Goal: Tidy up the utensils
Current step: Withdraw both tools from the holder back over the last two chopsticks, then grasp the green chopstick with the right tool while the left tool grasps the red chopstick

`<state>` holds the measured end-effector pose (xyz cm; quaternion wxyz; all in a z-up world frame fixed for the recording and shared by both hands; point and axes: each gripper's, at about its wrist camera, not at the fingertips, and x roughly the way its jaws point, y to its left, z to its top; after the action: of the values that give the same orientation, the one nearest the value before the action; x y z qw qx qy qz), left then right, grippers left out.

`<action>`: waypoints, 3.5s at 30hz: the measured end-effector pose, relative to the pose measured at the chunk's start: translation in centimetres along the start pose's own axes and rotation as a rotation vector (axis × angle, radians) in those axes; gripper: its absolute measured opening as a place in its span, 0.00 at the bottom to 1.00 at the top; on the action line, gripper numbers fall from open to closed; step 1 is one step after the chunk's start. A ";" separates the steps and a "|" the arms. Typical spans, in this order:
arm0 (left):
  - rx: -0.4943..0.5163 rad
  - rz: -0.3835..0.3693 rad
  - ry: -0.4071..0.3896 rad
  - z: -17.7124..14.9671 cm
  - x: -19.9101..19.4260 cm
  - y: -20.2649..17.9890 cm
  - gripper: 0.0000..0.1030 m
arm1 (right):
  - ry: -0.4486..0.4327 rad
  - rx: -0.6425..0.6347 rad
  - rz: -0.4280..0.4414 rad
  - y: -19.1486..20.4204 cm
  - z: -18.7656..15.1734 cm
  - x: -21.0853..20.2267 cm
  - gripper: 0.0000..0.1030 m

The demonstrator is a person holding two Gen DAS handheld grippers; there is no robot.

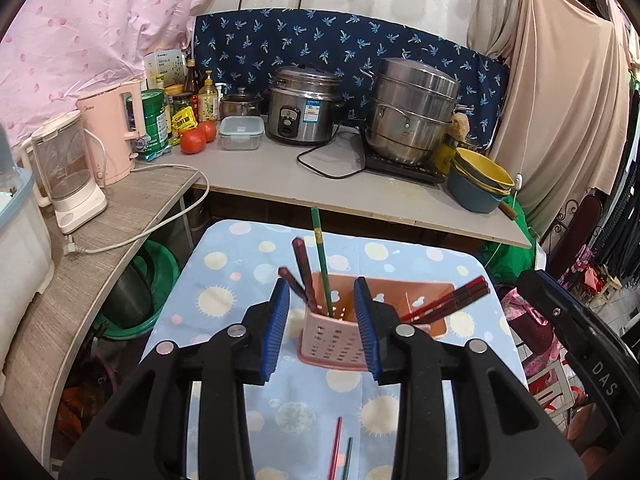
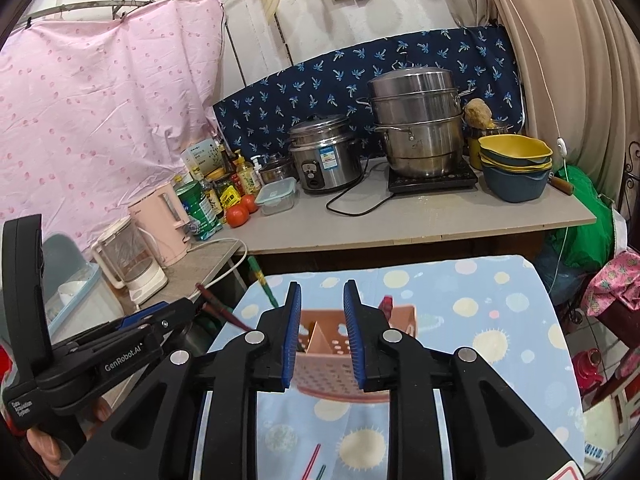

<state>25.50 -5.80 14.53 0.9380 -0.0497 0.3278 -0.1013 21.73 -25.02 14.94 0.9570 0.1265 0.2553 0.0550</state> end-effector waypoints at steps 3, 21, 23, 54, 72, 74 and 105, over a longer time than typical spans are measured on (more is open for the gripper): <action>0.005 0.004 0.000 -1.2 -1.2 0.4 0.31 | 0.006 -0.025 -0.009 0.6 -1.4 -1.1 0.23; 0.025 0.030 0.131 -13.3 -4.5 2.8 0.37 | 0.241 -0.110 -0.037 2.4 -16.7 -5.2 0.27; 0.027 0.038 0.159 -15.0 -4.5 3.0 0.37 | 0.277 -0.111 -0.038 2.5 -18.8 -5.4 0.27; -0.031 0.101 0.337 -25.1 -4.9 6.9 0.37 | 0.556 -0.189 0.056 7.2 -31.8 -4.7 0.27; 0.015 0.043 0.399 -27.2 -4.2 4.6 0.43 | 0.531 -0.068 -0.035 2.6 -30.9 -4.5 0.07; 0.029 0.031 0.406 -27.4 -4.1 4.0 0.43 | 0.526 -0.056 -0.048 2.1 -30.7 -4.6 0.07; 0.057 -0.047 0.484 -29.5 -1.3 1.3 0.07 | 0.513 -0.007 -0.070 0.6 -30.3 -4.6 0.07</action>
<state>6.28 -5.03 -7.89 0.8304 -0.0050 0.5390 -0.1412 2.52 -18.72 -8.09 0.8626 0.0963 0.4938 0.0530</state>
